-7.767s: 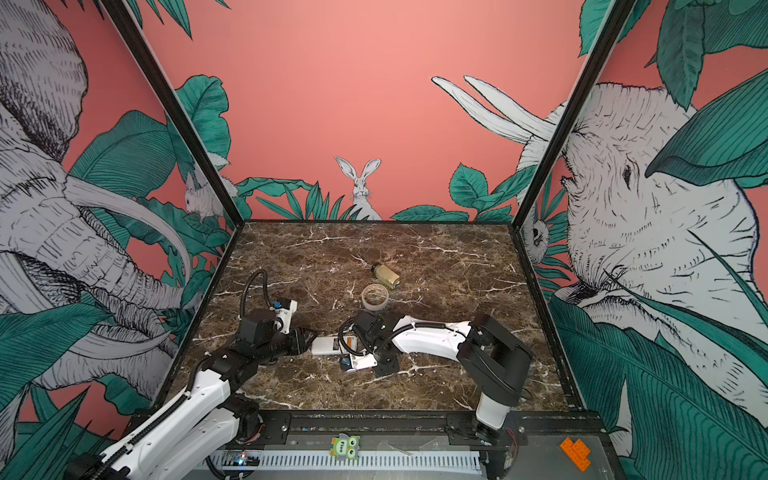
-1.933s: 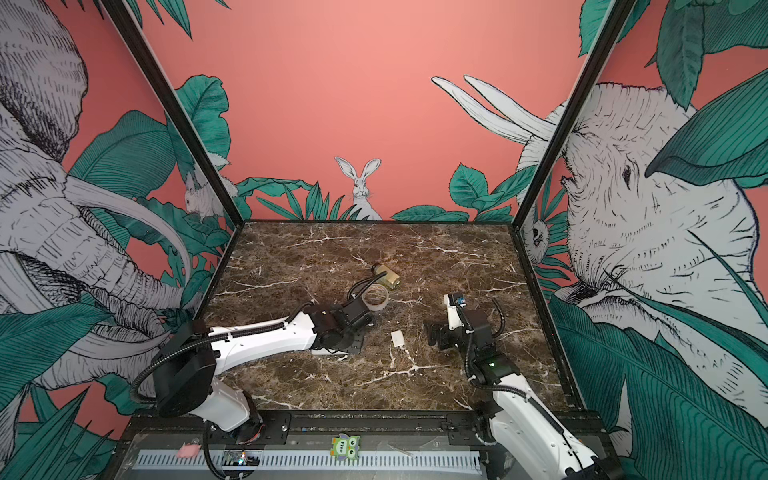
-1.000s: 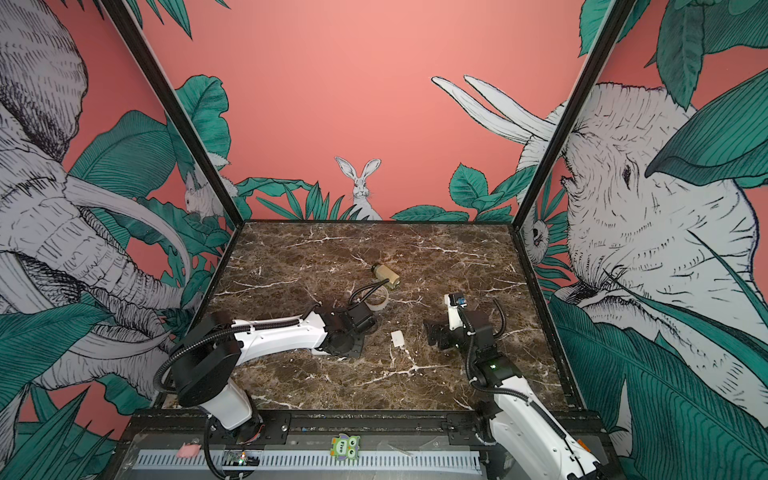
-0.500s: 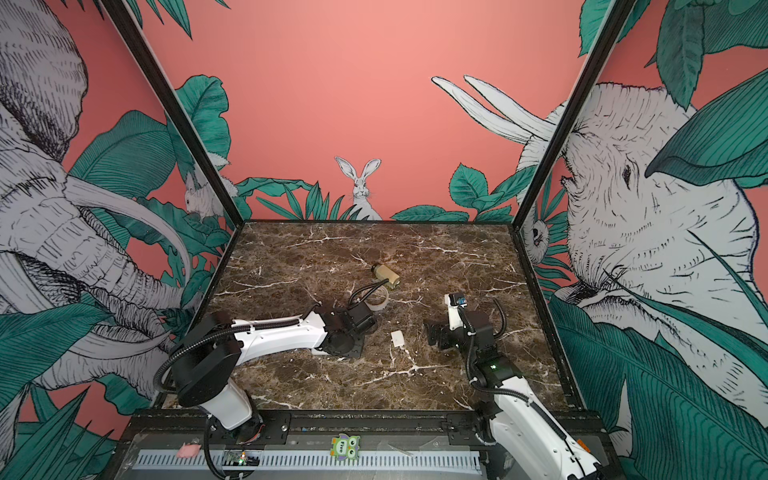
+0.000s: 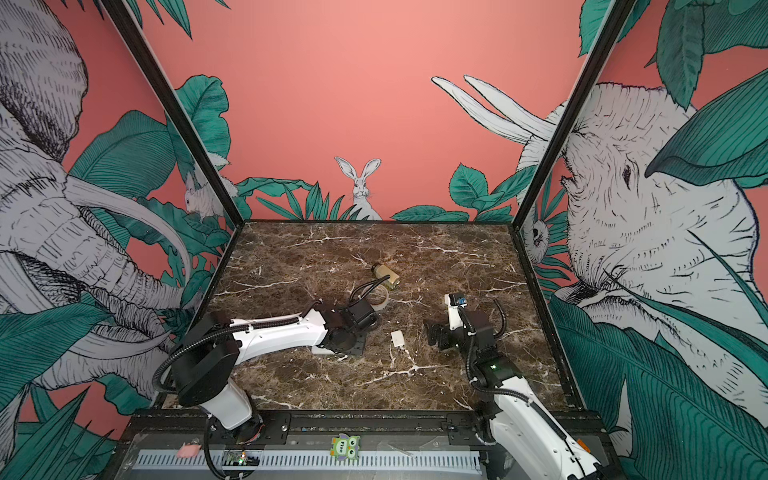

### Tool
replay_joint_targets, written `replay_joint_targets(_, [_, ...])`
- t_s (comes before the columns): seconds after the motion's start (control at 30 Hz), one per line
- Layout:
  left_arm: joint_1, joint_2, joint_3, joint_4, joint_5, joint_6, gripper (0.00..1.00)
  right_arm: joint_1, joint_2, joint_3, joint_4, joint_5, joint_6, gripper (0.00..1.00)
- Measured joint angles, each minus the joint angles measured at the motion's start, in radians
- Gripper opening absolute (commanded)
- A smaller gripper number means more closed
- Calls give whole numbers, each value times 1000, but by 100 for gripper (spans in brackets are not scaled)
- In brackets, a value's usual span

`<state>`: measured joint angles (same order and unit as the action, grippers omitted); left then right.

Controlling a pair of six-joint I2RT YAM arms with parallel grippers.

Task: Load the batteries into the remote control
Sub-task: 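Carry the held battery with the left gripper over the remote's compartment, then lower the battery into the compartment beside the first and open the left gripper, then hold the remote with the left gripper while the right gripper reaches over the compartment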

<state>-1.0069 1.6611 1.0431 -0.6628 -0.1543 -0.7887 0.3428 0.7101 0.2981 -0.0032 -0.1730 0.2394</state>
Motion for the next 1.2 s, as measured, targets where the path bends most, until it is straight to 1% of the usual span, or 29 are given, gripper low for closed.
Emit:
replay_joint_targets(0.37, [0, -31, 22, -39, -19, 26, 28, 0, 0, 0, 0, -5, -1, 91])
replay_joint_targets(0.5, [10, -86, 2, -29, -22, 35, 29, 0, -2, -3, 3, -11, -3, 91])
replay_joint_targets(0.63, [30, -172, -76, -3, -18, 45, 30, 0, -5, -15, 14, -23, -6, 91])
replay_joint_targets(0.83, [90, -284, -199, 44, 12, 65, 35, 0, -10, -17, 18, -38, -10, 93])
replay_joint_targets(1.0, [154, -359, -273, 89, 50, 97, 37, 0, -53, -20, 20, -60, -16, 93])
replay_joint_targets(1.2, [249, -445, -367, 127, 102, 137, 45, 3, -96, -21, -1, -116, -27, 94])
